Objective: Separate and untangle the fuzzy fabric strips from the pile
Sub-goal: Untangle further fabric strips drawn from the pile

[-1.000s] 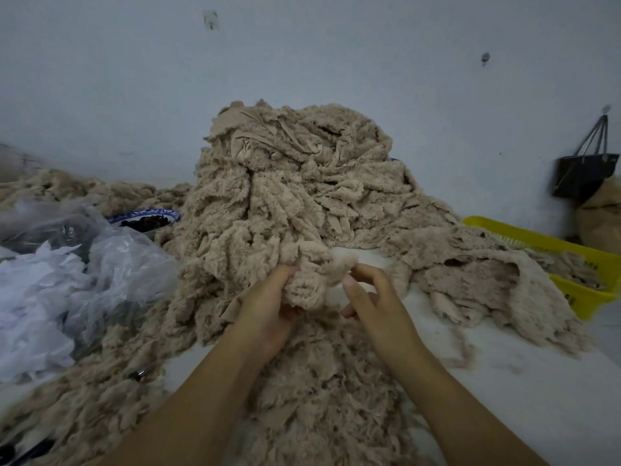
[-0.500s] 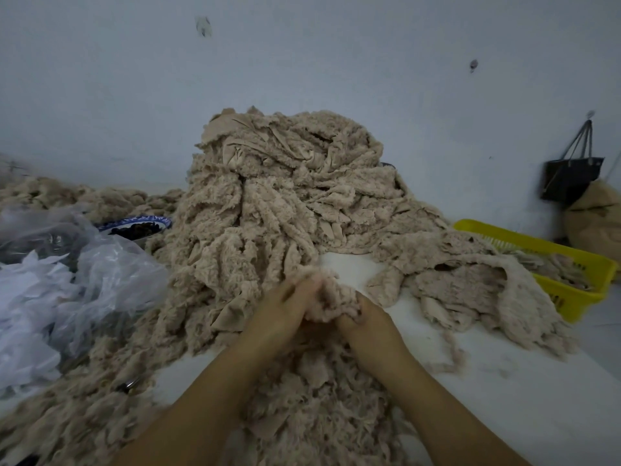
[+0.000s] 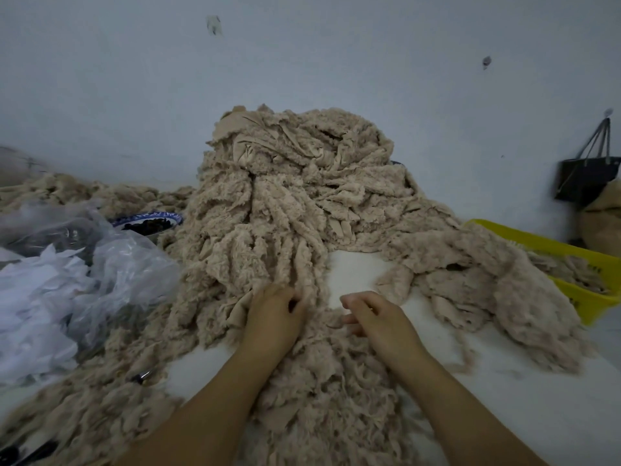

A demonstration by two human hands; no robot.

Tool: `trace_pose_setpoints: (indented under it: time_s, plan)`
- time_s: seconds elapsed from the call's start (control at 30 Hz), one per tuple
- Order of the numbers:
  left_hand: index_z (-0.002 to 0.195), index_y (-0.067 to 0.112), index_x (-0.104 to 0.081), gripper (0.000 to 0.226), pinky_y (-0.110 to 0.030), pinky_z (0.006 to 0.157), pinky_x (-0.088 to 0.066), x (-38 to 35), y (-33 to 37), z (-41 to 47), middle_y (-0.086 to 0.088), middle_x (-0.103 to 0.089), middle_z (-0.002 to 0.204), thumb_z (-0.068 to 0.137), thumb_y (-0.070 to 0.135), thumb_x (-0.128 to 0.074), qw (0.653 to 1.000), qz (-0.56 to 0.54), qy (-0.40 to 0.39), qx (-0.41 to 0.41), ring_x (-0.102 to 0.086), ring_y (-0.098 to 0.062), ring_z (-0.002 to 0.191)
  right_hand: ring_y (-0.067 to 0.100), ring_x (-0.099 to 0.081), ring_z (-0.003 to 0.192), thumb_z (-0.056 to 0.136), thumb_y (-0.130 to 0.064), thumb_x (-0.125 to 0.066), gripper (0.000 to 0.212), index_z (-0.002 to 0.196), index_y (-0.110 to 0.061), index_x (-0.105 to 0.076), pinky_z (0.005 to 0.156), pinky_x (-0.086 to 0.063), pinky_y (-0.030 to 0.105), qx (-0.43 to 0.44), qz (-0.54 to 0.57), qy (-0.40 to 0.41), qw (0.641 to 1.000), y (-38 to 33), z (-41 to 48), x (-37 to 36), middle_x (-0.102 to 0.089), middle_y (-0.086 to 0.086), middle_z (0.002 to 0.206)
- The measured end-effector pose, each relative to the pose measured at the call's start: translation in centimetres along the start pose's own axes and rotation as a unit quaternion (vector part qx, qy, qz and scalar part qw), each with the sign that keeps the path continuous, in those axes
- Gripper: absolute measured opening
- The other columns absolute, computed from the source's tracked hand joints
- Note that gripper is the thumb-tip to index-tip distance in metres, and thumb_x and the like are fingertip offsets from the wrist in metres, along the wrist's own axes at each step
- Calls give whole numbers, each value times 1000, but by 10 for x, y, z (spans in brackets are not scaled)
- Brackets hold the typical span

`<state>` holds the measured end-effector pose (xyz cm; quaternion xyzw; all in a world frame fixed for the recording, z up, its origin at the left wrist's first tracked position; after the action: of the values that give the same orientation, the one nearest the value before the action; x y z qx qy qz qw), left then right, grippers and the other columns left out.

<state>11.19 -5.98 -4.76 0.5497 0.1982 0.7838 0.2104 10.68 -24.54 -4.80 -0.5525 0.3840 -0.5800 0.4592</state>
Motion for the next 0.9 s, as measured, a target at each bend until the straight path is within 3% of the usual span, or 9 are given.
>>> trace_pose_setpoints:
  time_s: [0.13, 0.2, 0.3, 0.4, 0.53, 0.67, 0.77, 0.83, 0.9]
  plan:
    - [91, 15, -57, 18, -16, 67, -37, 11, 15, -7, 1, -55, 91, 104, 23, -46, 986, -144, 60, -59, -52, -10, 84, 6, -70, 82, 99, -46, -49, 31, 91, -30, -74, 79, -58, 28, 13, -1, -10, 1000, -1, -4, -4, -74, -15, 84]
    - [89, 16, -54, 17, -12, 66, -35, 12, 32, -15, 5, -54, 86, 104, 19, -46, 978, -152, 43, -136, -49, -1, 78, 8, -72, 90, 99, -52, -44, 41, 103, -24, -74, 81, -56, 26, -2, 91, -41, 995, -3, -3, -5, -76, -8, 94]
    - [94, 13, -56, 16, -13, 71, -38, 6, 54, -27, 3, -55, 90, 105, 16, -44, 960, -141, -47, -239, -50, -4, 80, 17, -71, 102, 93, -55, -51, 49, 113, -16, -72, 83, -56, 29, -31, 242, -89, 966, -7, -5, -6, -75, 5, 108]
    - [96, 7, -55, 18, -22, 70, -39, 1, 63, -33, -2, -55, 91, 105, 18, -43, 944, -131, -128, -274, -50, -13, 79, 18, -74, 83, 89, -48, -60, 44, 104, -10, -74, 63, -57, 26, -95, 269, -95, 954, -9, -4, -4, -76, 12, 98]
    - [92, 10, -54, 20, -22, 66, -38, 0, 68, -35, 3, -53, 83, 105, 21, -45, 935, -147, -166, -276, -47, -7, 73, 18, -73, 68, 96, -40, -60, 39, 107, -3, -69, 50, -54, 24, -145, 275, -95, 946, -9, -4, -3, -76, 13, 83]
    - [88, 21, -49, 19, -15, 60, -35, -6, 62, -33, 10, -52, 78, 106, 26, -43, 939, -157, -192, -239, -48, 0, 68, 16, -72, 76, 100, -42, -51, 35, 93, -11, -65, 62, -56, 26, -140, 259, -33, 955, -6, 0, -7, -74, 4, 82]
    - [87, 18, -54, 27, -15, 59, -35, -10, 52, -30, 10, -53, 74, 105, 35, -43, 959, -139, -174, -174, -49, 3, 66, 12, -56, 56, 100, -42, -50, 38, 73, -16, -55, 53, -46, 26, -103, 243, 28, 964, -7, 4, -2, -55, 1, 62]
    - [88, 18, -60, 33, -22, 68, -41, -7, 44, -22, 6, -63, 83, 104, 40, -42, 974, -174, -113, -95, -56, -2, 74, 10, -50, 51, 100, -43, -49, 45, 61, -22, -50, 51, -44, 26, -64, 268, 17, 961, -10, 4, -2, -48, -4, 57]
    - [95, 18, -66, 36, -25, 75, -47, -4, 36, -14, 4, -70, 93, 103, 45, -43, 957, -281, -62, 40, -63, -10, 83, 9, -50, 58, 101, -45, -46, 50, 54, -28, -47, 57, -45, 23, -5, 227, -27, 974, -14, 0, -7, -47, -6, 60]
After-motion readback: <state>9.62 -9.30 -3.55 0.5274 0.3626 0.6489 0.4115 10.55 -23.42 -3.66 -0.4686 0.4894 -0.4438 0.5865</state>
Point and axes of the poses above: each hand's wrist, its own z-axis towards the middle knuckle, its own x-axis out of the back of the hand, y = z × x, the point moved 2 cm from there along z, towards the middle knuckle
